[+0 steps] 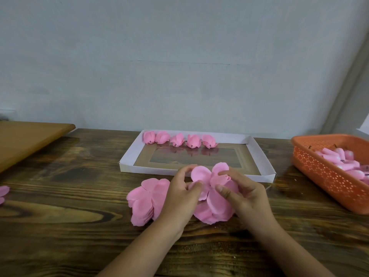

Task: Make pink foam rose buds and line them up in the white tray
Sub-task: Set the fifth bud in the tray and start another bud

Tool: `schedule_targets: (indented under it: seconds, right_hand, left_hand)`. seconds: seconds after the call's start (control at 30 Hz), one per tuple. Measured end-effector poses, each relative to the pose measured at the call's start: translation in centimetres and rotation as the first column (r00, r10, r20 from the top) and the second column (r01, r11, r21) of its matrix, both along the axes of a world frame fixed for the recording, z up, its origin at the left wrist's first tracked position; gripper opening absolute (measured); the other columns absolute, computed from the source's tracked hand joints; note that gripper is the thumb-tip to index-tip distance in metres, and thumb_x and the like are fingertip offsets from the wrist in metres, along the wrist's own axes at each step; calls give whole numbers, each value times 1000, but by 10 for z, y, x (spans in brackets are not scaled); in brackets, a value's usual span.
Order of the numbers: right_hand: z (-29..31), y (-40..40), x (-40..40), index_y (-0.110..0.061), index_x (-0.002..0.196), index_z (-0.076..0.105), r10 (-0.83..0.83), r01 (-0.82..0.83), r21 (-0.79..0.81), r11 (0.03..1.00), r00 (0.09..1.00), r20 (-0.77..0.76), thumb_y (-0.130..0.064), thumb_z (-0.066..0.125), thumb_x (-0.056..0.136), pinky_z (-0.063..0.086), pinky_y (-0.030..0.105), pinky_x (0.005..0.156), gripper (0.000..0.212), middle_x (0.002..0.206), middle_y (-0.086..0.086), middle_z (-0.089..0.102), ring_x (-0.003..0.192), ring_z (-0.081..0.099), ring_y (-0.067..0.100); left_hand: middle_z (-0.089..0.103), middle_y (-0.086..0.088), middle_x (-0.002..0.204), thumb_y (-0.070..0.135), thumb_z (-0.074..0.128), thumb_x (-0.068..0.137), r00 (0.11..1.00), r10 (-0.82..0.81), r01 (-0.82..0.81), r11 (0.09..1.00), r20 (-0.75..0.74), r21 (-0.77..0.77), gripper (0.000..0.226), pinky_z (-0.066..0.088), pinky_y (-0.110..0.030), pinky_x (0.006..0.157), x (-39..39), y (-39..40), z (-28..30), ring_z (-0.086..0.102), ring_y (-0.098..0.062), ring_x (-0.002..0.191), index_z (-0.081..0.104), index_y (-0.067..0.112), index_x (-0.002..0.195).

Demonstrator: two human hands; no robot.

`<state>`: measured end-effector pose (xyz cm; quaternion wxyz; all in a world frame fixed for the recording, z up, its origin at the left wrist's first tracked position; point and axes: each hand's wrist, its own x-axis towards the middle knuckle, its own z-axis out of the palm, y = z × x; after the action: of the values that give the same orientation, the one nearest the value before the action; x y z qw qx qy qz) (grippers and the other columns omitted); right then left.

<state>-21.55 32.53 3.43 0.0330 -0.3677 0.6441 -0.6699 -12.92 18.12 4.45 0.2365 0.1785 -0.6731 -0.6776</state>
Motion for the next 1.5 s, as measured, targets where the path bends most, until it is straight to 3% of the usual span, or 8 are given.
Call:
schedule_targets:
  seconds: [0.17,0.33,0.5,0.63,0.83,0.97,1.23,1.5]
  right_hand:
    - [-1,-1,0,-21,105,77,-16,14,35,999,999,36,-11,75,86,58,49,90,21,105,1,77,99,72,22]
    - [1,-2,5,-24,113,73,-49,50,45,998,998,-25,-5,73,87,60,42,88,32,104,-5,78,99,73,15]
    - [-2,-1,7,-32,140,45,-46,44,56,997,999,21,-11,74,89,59,43,86,63,101,0,79,98,75,18]
    - [0,-2,8,-26,124,57,-38,34,39,999,996,83,-6,75,88,60,52,87,44,101,0,79,96,75,19]
    - [1,-3,10,-27,113,71,30,-30,18,999,999,15,-2,72,89,59,25,82,34,107,-4,77,101,74,14]
    - [1,-3,10,-31,107,72,26,-26,-9,1000,1000,16,-2,71,89,58,19,76,34,104,-5,78,97,74,12]
    - [0,-5,13,-36,105,72,43,-41,41,998,999,-34,-3,72,89,57,21,76,37,104,-2,76,96,73,16]
    - [1,-4,12,-39,108,71,17,-13,77,997,998,-56,-15,71,92,60,27,81,29,107,-6,76,100,72,14]
  left_hand:
    - [70,7,100,12,61,95,1000,-26,26,1000,-3,0,40,50,-11,59,1,1,-1,66,8,75,60,43,120]
    - [77,12,93,13,67,94,998,-64,64,997,6,46,37,53,-13,63,0,2,-2,70,5,82,62,41,118]
    - [77,13,104,25,70,95,996,-88,88,996,26,12,24,60,-22,79,0,3,-4,72,-1,96,67,31,119]
    - [78,12,98,26,64,99,999,-43,43,999,4,-6,14,61,-24,77,0,3,-4,73,-3,92,72,27,111]
    - [79,13,92,24,65,99,1000,4,-5,999,-16,-54,12,62,-26,76,-1,2,-7,74,-2,86,74,31,100]
    - [77,11,91,27,64,98,999,53,-53,998,4,-28,10,63,-32,78,-4,1,-8,73,-4,86,73,31,102]
    - [76,19,83,29,70,94,993,122,-122,993,5,4,5,58,-20,66,-4,-2,-9,71,0,78,74,29,96]
    - [77,14,90,35,61,101,998,-10,-5,966,-58,-260,17,62,-27,74,1,5,-8,71,-2,88,78,38,102]
